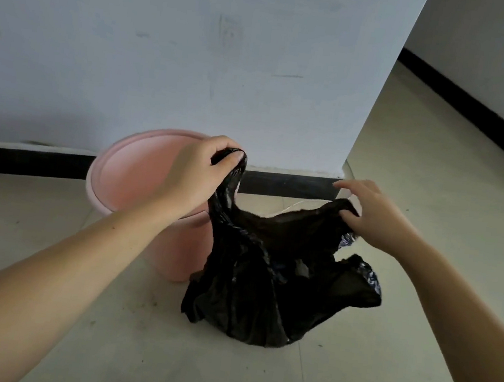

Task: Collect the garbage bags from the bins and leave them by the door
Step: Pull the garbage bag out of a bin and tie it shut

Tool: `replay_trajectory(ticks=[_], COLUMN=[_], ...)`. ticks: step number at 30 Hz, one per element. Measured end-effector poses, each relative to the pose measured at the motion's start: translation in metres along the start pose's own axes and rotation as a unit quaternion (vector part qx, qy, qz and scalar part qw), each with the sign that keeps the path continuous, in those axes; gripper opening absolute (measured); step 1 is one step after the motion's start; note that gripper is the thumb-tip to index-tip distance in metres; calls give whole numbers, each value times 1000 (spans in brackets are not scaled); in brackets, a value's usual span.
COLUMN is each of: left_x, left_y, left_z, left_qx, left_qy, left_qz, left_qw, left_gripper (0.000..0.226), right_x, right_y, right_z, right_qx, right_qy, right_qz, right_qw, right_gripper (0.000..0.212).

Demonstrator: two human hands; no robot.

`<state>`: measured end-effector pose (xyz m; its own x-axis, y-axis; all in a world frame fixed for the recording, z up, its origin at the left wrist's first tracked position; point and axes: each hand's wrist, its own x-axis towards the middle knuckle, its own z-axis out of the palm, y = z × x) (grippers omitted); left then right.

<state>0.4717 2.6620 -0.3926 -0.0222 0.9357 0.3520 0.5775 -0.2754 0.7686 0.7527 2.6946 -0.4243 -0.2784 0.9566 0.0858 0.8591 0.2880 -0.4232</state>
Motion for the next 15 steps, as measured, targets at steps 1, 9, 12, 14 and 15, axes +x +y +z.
replay_trajectory(ticks=[1, 9, 12, 14, 15], left_x=[2, 7, 2, -1, -1], left_y=[0, -6, -1, 3, 4], left_z=[-1, -3, 1, 6, 7], left_qx=[15, -41, -71, -91, -98], left_qy=[3, 29, -9, -28, -35], left_qz=[3, -44, -48, -50, -49], left_qw=[1000, 998, 996, 994, 993], left_gripper=[12, 14, 15, 16, 17], right_x=[-3, -7, -6, -7, -9], right_y=[-6, -2, -13, -25, -31], right_z=[-1, 0, 13, 24, 30], right_qx=[-13, -148, -56, -45, -50], right_qy=[7, -157, -149, -149, -151], right_qz=[-38, -9, 65, 89, 85], right_qw=[999, 976, 985, 984, 984], right_gripper=[39, 40, 42, 58, 62])
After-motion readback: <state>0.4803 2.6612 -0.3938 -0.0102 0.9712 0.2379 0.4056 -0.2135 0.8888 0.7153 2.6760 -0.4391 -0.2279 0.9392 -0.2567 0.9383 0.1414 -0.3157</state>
